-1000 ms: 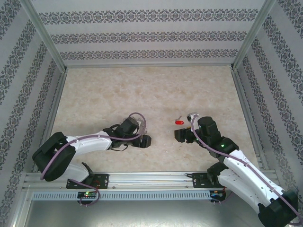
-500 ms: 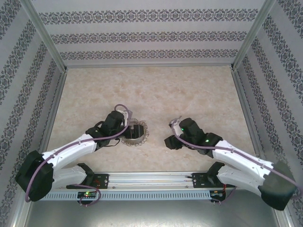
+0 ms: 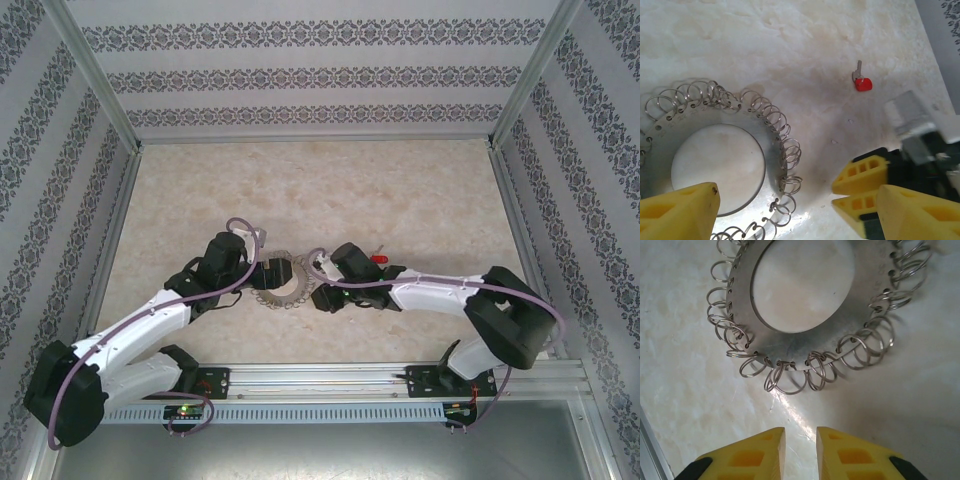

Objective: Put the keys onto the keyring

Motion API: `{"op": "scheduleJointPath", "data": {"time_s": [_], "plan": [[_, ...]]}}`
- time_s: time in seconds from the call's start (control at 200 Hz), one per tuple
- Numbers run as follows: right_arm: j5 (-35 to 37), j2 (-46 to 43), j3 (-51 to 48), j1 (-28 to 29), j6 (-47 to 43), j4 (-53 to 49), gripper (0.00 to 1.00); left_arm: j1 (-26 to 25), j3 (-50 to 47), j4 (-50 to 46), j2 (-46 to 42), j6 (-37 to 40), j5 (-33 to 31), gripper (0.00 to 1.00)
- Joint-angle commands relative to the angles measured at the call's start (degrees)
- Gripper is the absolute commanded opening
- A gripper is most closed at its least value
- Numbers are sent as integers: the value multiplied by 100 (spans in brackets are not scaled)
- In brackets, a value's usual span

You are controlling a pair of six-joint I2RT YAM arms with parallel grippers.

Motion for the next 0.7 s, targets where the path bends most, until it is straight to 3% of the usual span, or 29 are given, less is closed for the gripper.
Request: {"op": "scheduleJointPath", "data": {"time_s": [0.0,0.515,0.694], "plan": [[-303,157,169,82,174,449,22,62,-57,66,-1,250,116,82],[-157,838,564,82,249,315,25,68,-101,209,138,337,188,82],[75,768,553,84,214,116,33,70,-107,226,163,365,190,82]]}}
